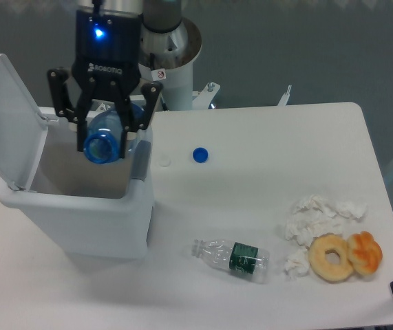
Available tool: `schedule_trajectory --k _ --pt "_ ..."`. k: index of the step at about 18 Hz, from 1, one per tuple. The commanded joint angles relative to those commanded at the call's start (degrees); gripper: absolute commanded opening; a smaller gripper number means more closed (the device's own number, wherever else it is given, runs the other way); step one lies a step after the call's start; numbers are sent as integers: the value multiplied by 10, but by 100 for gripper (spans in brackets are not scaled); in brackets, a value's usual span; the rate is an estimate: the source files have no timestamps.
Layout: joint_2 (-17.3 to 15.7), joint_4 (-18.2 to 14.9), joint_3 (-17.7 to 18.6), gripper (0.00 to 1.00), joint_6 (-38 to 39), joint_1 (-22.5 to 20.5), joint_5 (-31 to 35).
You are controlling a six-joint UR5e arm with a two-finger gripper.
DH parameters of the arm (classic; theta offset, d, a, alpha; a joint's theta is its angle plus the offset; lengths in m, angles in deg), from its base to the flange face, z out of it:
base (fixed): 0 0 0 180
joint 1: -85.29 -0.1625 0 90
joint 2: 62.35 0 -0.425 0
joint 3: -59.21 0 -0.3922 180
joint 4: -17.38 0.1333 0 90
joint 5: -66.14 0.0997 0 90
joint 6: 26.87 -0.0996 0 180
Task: Place the plastic bottle in the trash can
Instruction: 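Move the held bottle over the open white trash bin and lower it, then open the gripper to drop the bottle into the bin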
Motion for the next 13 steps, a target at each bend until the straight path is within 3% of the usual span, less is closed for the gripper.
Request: schedule_trajectory --k 2,8,12,13 --pt "10 25 0 3 14 11 -2" --pt "19 30 0 6 27 30 -2" --pt "24 39 10 28 24 36 -3" --pt "24 47 16 38 22 42 -3"
